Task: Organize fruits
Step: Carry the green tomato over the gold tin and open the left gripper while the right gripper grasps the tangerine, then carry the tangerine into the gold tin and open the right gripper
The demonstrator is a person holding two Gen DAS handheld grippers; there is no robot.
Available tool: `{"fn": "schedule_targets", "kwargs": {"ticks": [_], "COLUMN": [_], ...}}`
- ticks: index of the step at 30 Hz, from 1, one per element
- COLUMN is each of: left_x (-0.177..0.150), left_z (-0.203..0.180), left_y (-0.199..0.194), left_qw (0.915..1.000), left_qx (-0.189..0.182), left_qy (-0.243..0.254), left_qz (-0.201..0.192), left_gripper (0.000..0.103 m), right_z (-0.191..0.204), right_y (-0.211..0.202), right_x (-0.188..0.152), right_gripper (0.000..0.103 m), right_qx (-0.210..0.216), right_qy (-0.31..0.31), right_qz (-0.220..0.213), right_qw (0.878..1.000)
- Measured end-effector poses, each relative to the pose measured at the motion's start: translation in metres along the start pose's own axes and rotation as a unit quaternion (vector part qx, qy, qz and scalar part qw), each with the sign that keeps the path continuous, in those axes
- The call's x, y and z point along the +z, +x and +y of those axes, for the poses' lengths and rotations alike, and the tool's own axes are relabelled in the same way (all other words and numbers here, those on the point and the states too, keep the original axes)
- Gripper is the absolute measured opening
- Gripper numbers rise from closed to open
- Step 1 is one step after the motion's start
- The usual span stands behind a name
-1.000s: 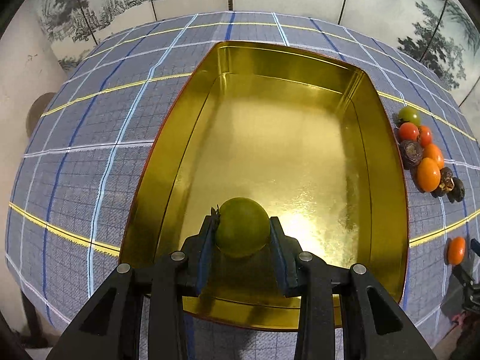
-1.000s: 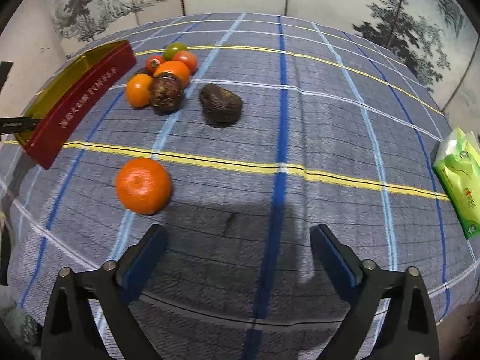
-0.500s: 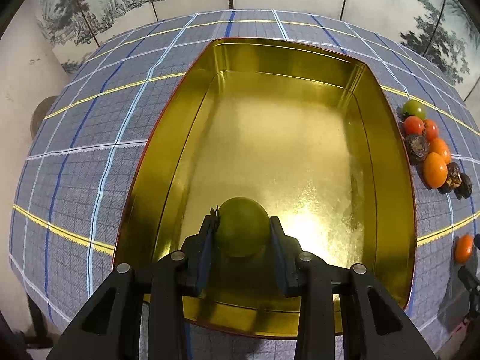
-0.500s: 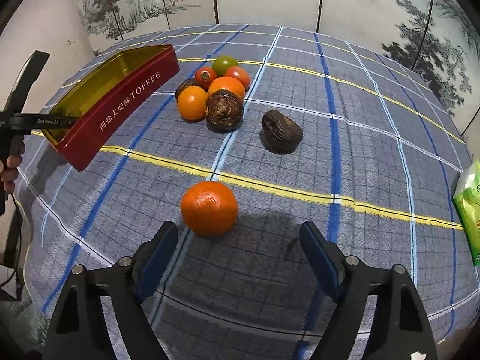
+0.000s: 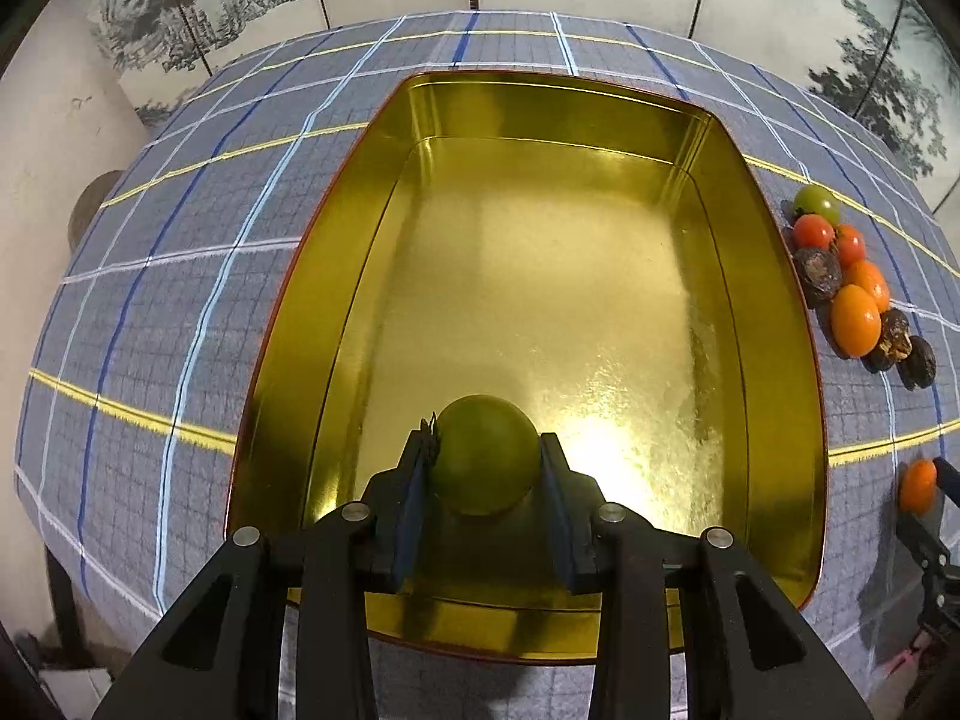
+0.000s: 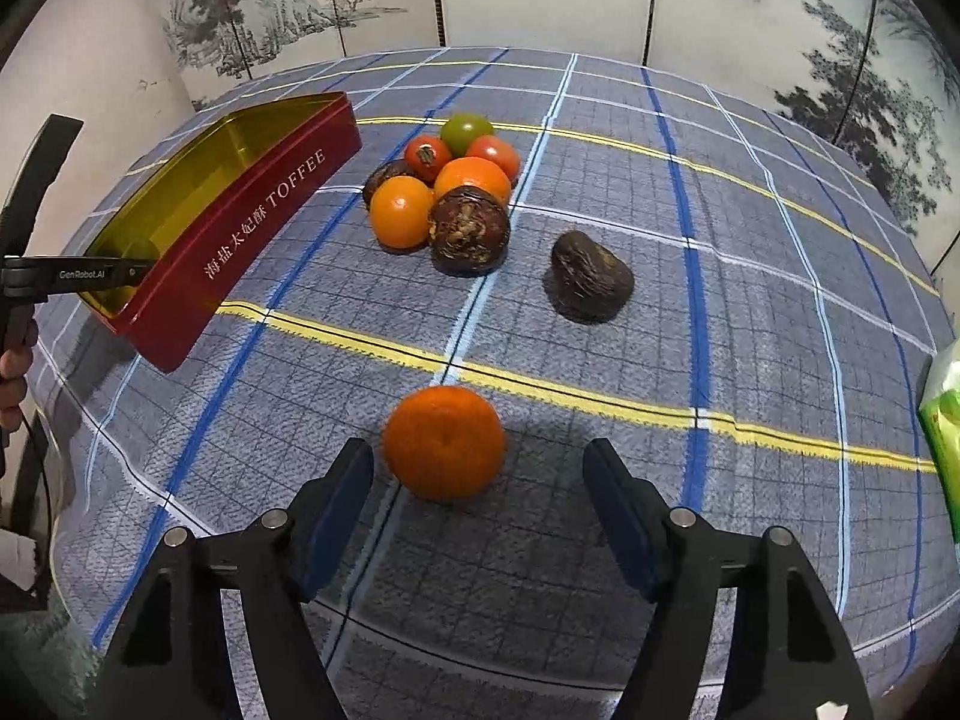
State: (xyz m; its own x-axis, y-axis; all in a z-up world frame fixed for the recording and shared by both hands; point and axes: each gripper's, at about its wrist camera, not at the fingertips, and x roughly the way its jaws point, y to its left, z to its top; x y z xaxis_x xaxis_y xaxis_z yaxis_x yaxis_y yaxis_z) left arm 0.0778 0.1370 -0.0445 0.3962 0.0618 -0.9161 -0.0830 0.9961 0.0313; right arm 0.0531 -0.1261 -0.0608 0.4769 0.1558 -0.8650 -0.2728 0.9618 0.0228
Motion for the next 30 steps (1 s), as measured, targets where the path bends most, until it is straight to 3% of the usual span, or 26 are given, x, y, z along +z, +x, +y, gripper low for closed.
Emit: {"fn": "schedule_targets", "kwargs": {"ticks": [2,5,8,12,18,22,30], "left_x": [-0.002,-0.002,-0.002,-0.003,-0.003,-0.002,0.006], "left_z": [-0.001,-0.002,-0.001,-0.002,0.000,0.006,0.016], "left_y": [-0.001,-0.001,-0.001,-0.001,-0.001,-0.005,-0.027], "left_qw": [1.0000,1.0000,1.0000,1.0000,0.9999,0.9992,0.9958], "left_qx": [0.000,0.001,0.001,0.000,-0.008,-0.037,-0.080], "left_qy": [-0.002,-0.002,-0.001,0.000,0.003,-0.003,-0.017], "left_qz": [0.001,-0.001,-0.003,-0.007,-0.010,-0.016,-0.043], "left_gripper": [0.036,0.036,0.037,0.037,0.038,0.039,0.055], "right_z": [0.003,0.007,0.008,0.008,0.010,0.009,0.011], "right_y": [0.002,0.005,0.006,0.006,0.006,0.006,0.000], "right_x": [0.001,0.003,0.004,0.005,0.007,0.008,0.016], "right_gripper": [0.065,0.050,0.049,0.039,0.036,0.036,0.036], "right_qx": [-0.001,0.003,0.001,0.001,0.001,0.007,0.019], "right_qy": [-0.005,-0.008,-0.007,-0.003,-0.005,0.000,0.003], "right_qz": [0.001,0.006,0.007,0.008,0.012,0.013,0.004], "right_qw": [1.000,1.000,1.000,1.000,1.000,1.000,1.000]}}
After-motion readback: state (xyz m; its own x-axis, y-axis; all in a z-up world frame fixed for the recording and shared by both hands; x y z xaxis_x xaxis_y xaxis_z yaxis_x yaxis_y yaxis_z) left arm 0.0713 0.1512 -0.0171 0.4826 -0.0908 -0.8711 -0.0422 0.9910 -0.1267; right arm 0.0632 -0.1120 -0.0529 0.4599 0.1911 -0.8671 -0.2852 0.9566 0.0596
